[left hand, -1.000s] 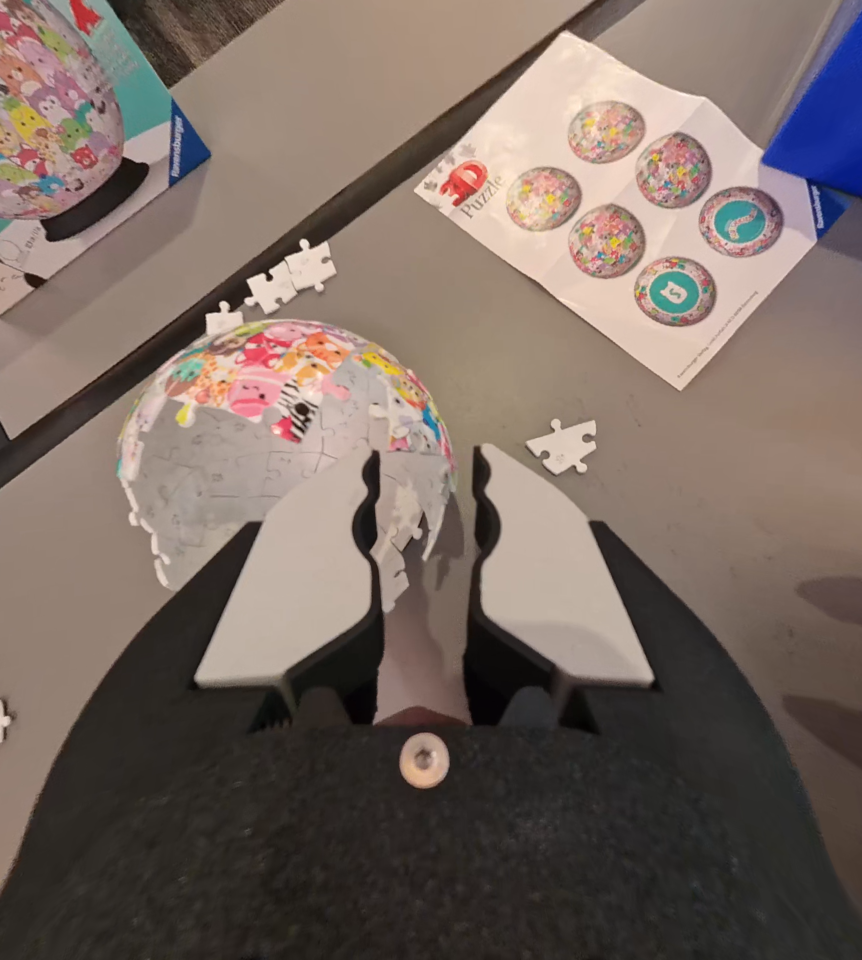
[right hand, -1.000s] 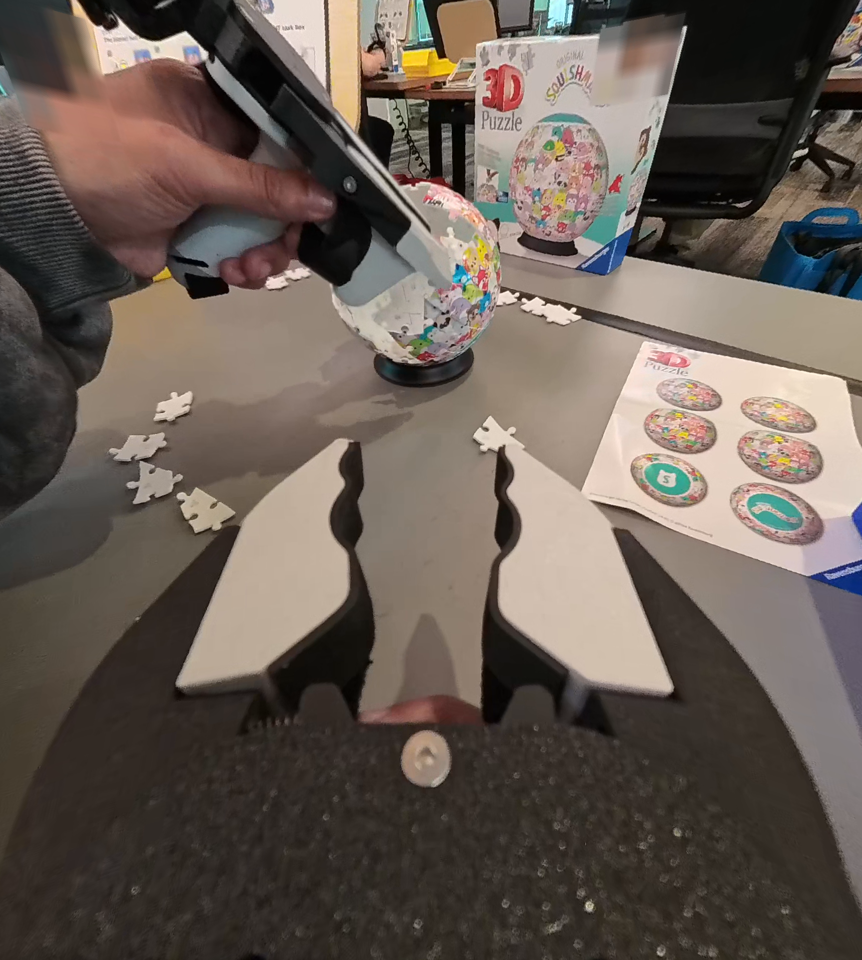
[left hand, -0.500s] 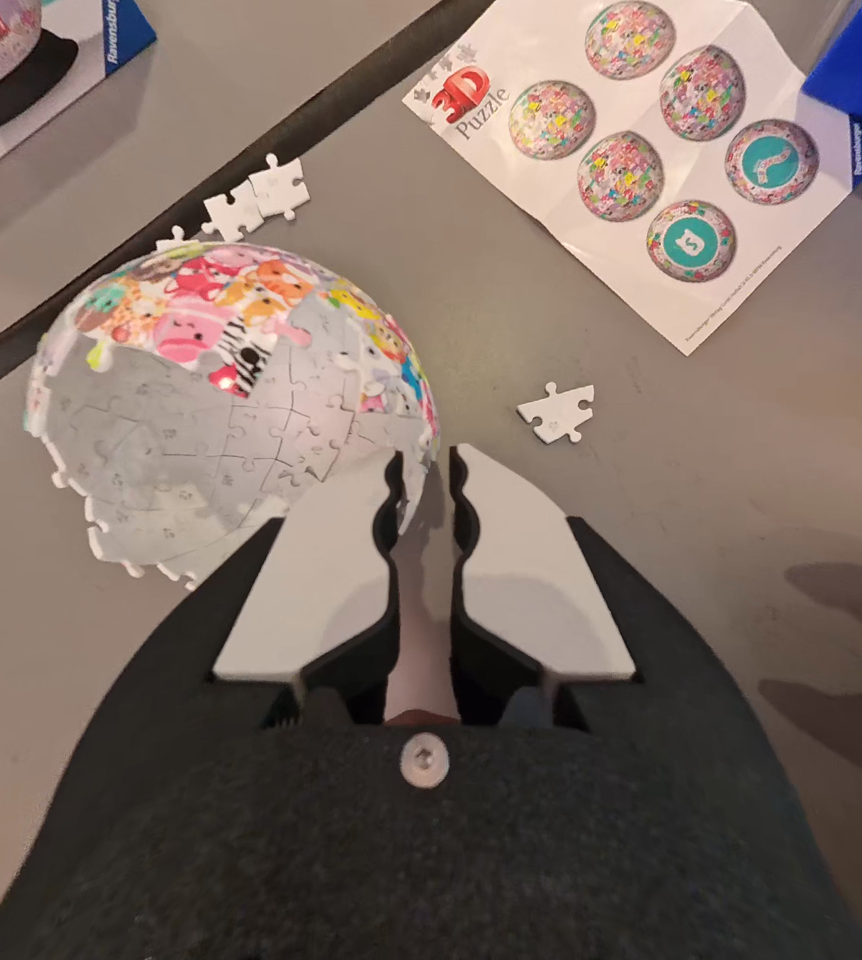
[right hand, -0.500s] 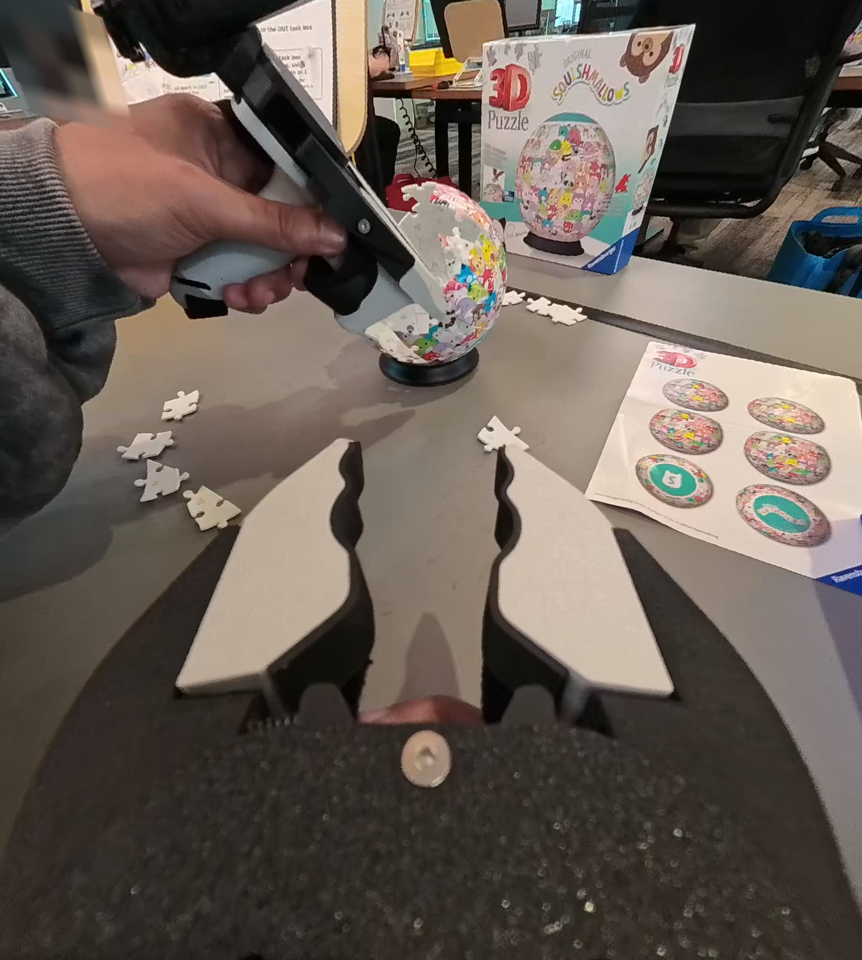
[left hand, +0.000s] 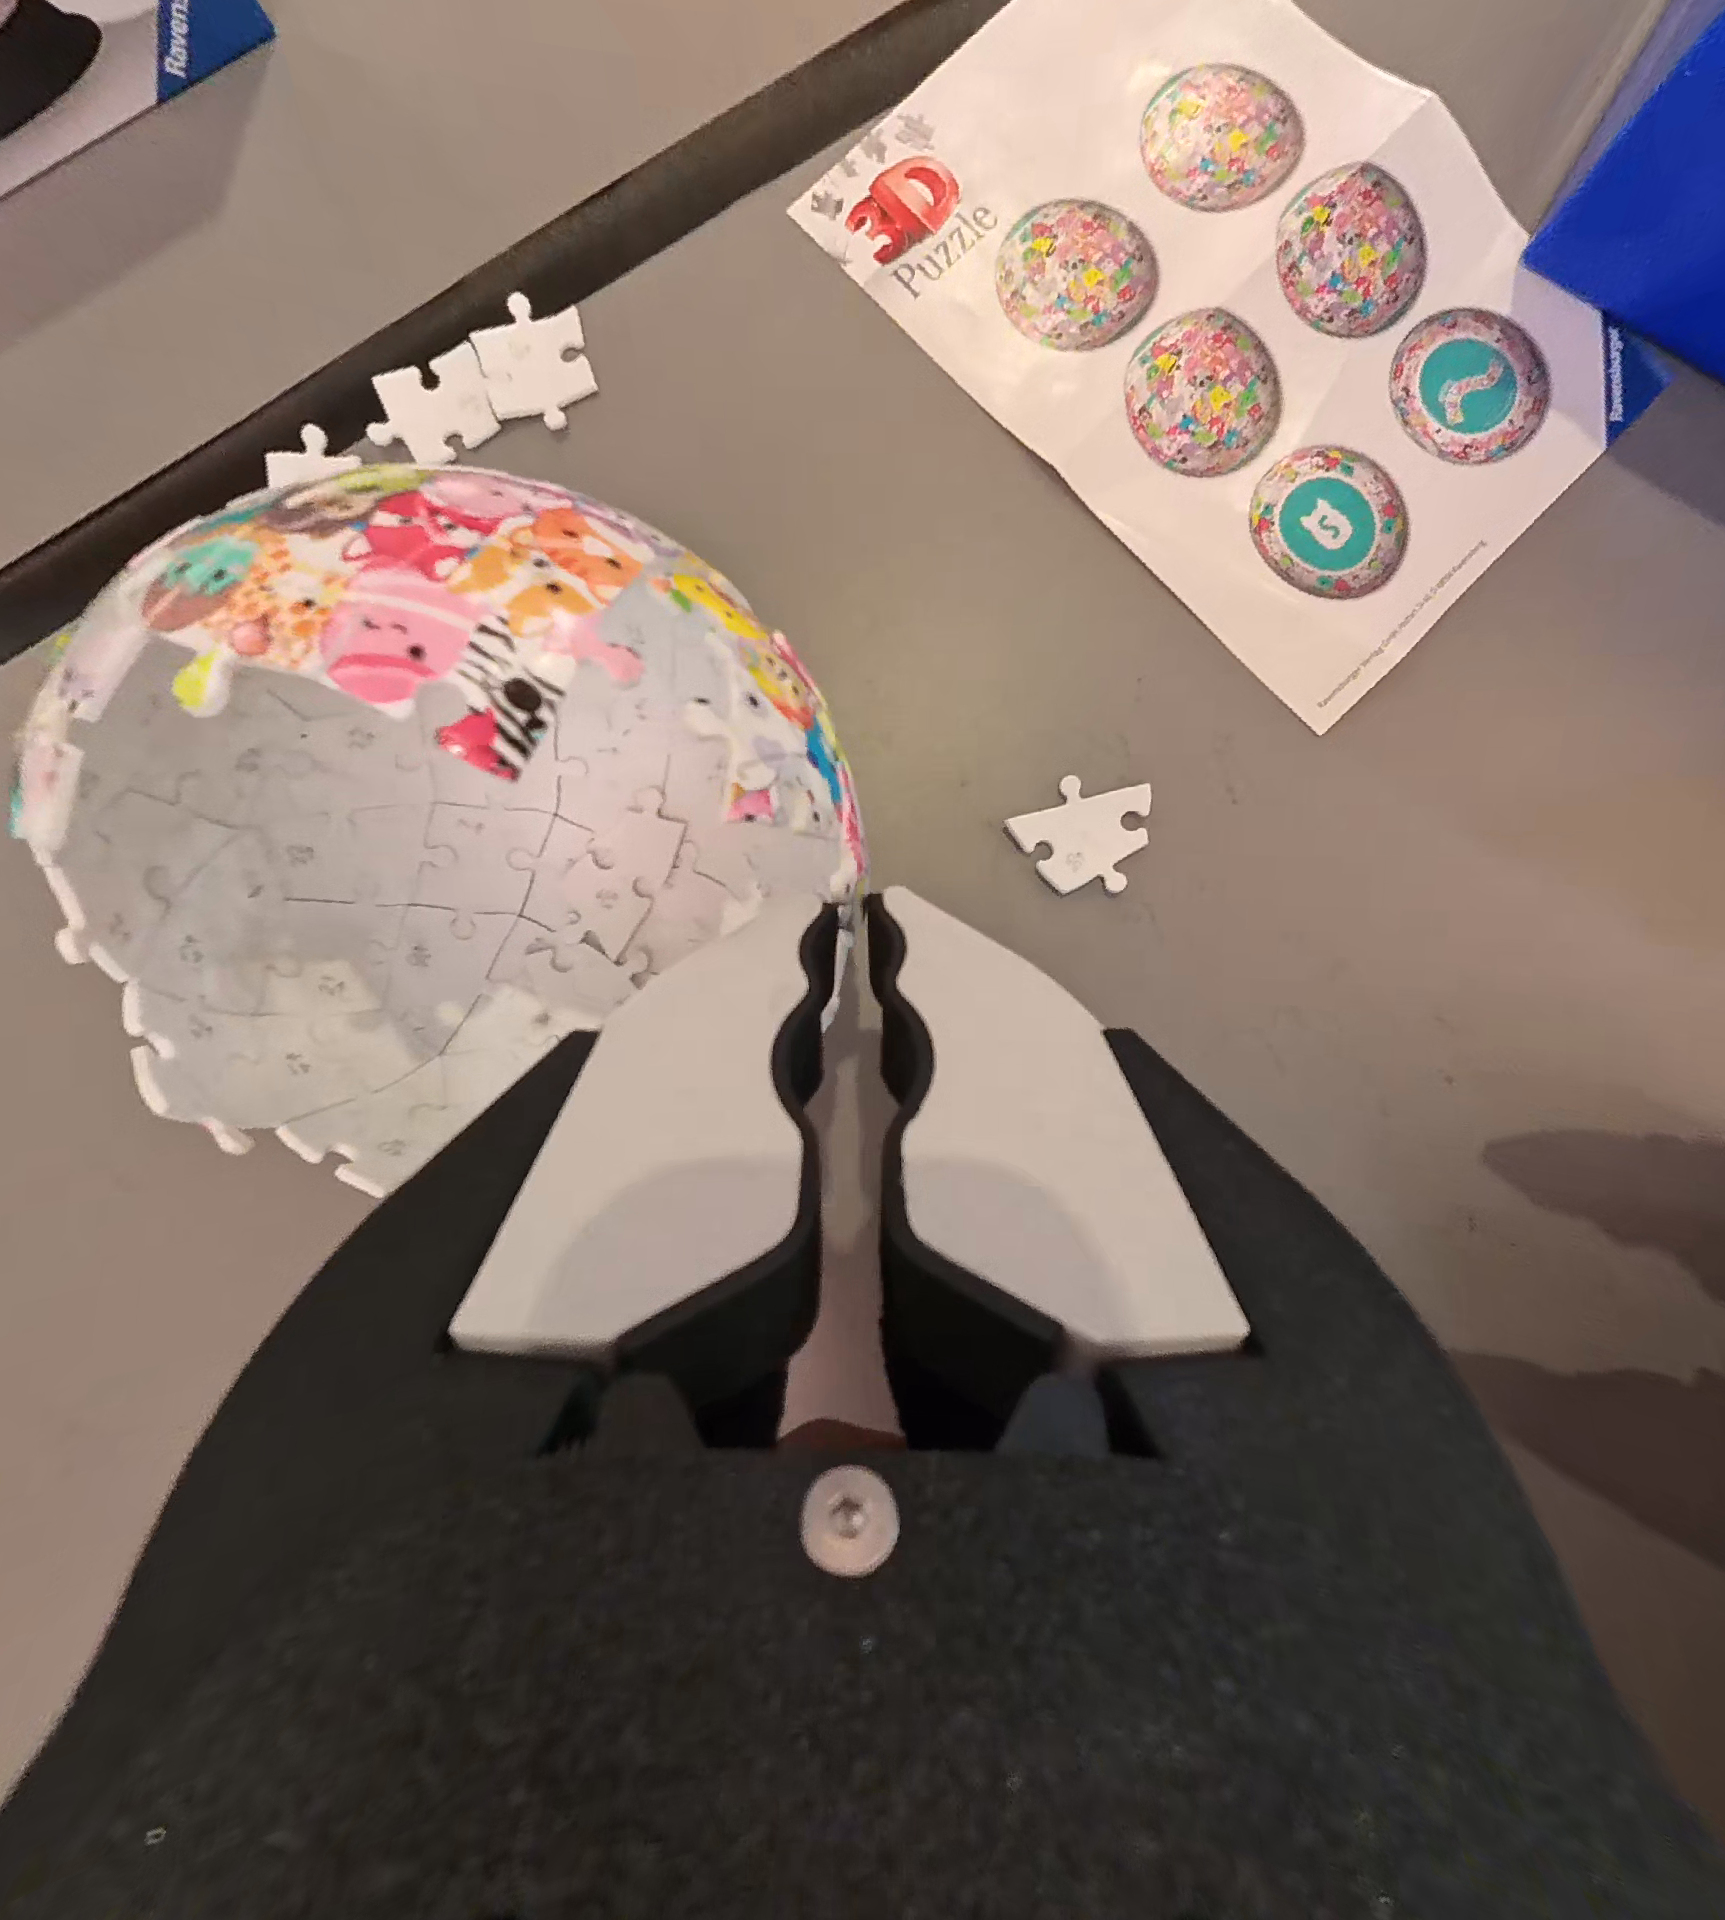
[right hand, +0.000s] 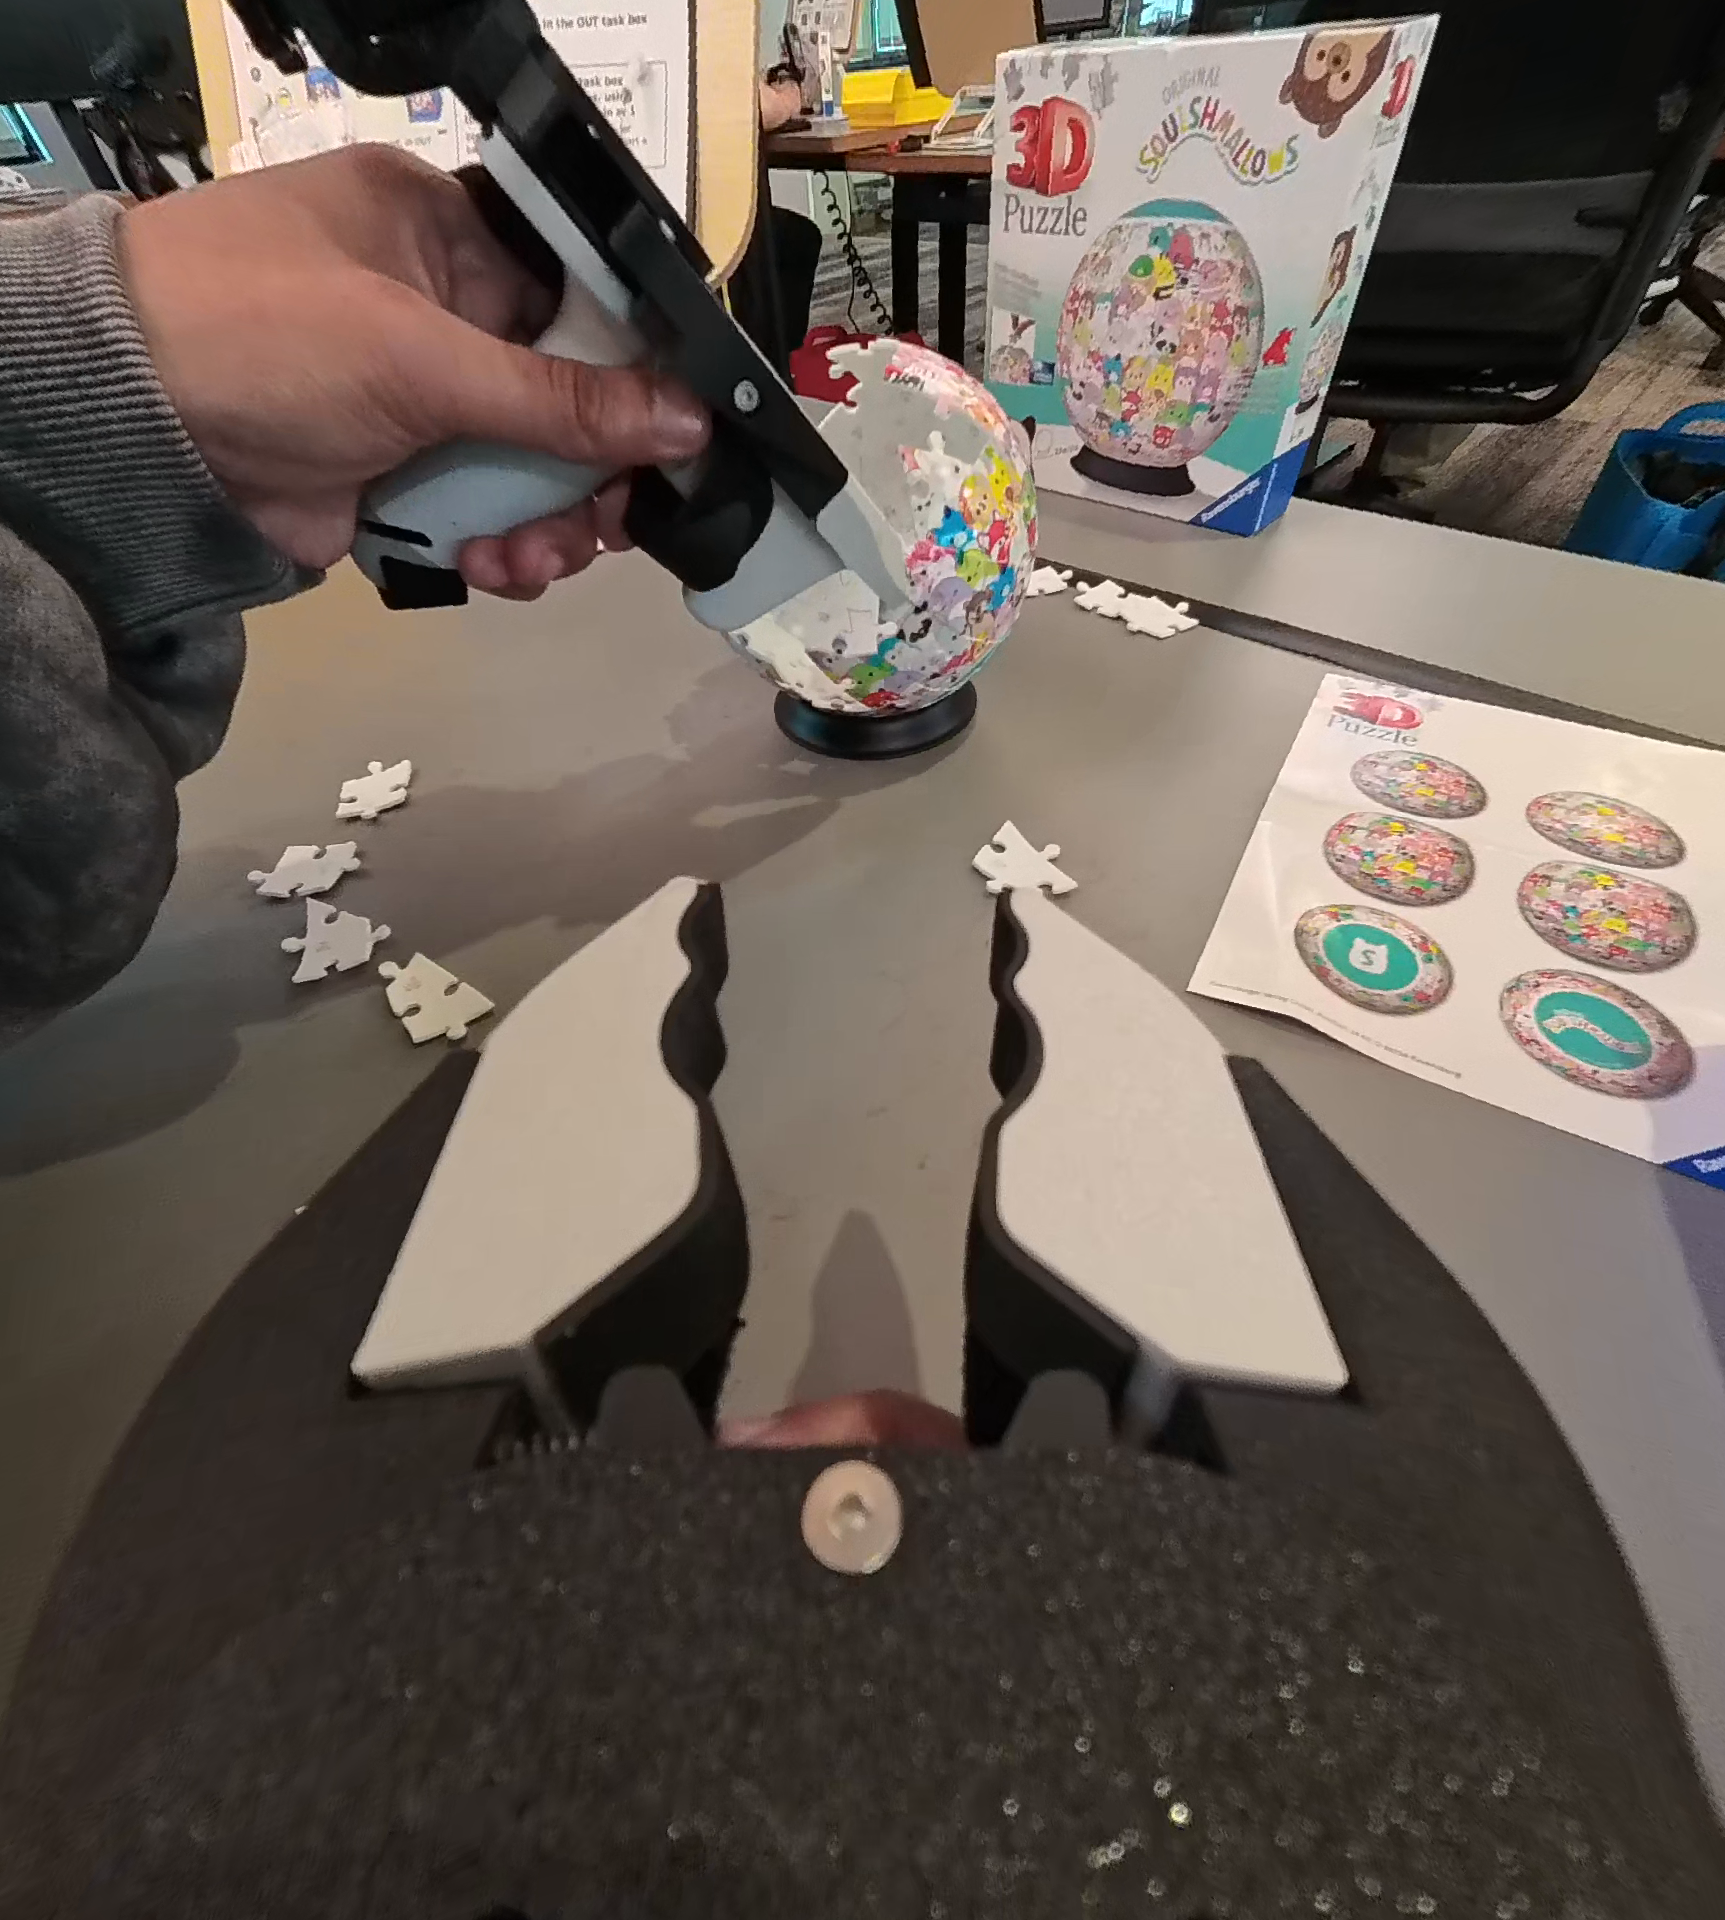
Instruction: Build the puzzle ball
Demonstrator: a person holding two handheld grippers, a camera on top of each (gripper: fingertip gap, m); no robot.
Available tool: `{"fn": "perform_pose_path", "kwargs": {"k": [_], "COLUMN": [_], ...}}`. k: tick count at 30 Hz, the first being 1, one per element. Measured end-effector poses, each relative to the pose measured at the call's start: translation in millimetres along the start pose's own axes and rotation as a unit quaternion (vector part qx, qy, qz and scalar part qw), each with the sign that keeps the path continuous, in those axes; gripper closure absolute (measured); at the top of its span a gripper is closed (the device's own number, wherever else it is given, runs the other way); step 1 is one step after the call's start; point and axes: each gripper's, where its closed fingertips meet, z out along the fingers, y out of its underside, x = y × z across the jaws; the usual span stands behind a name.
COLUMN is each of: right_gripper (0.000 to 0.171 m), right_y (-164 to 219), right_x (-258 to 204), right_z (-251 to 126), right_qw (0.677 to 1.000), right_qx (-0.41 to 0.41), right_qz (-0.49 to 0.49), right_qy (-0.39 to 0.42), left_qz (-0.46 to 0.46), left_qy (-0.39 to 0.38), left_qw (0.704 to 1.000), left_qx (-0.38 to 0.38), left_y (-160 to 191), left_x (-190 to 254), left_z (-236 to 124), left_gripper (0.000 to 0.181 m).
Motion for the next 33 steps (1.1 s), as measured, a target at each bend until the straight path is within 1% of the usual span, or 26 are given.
{"fn": "perform_pose_path", "kwargs": {"k": [12, 20, 25, 28, 29, 30, 31, 33], "right_gripper": [0.123, 0.122, 0.122, 0.122, 0.122, 0.122, 0.122, 0.122], "right_y": [3, 11, 14, 13, 14, 14, 15, 14], "right_x": [-1, -11, -13, -13, -13, -13, -13, -14], "right_z": [3, 23, 22, 20, 20, 20, 20, 19], "right_qw": [1.0, 1.0, 0.999, 0.999, 0.999, 0.999, 0.999, 0.999], "right_qx": [-0.003, -0.025, -0.028, -0.025, -0.027, -0.028, -0.029, -0.028], "right_qz": [0.0, -0.012, -0.019, -0.014, -0.014, -0.015, -0.016, -0.017], "right_qy": [-0.002, -0.015, -0.012, -0.013, -0.013, -0.013, -0.013, -0.015], "left_qz": [-0.005, -0.007, -0.01, 0.0, 0.002, 0.003, 0.004, 0.003], "left_qy": [0.011, 0.022, 0.032, 0.023, 0.019, 0.015, 0.014, 0.011], "left_qw": [1.0, 1.0, 0.999, 1.0, 1.0, 1.0, 1.0, 1.0], "left_qx": [0.004, 0.016, 0.019, 0.018, 0.016, 0.013, 0.008, 0.003], "left_y": [0, -2, 0, 1, 1, 2, 2, 3], "left_x": [1, 2, 1, 1, 1, 1, 3, 5], "left_z": [0, 1, 0, 0, 0, 1, 2, 5], "left_gripper": [0.177, 0.179, 0.179, 0.178, 0.17, 0.157, 0.149, 0.146]}}
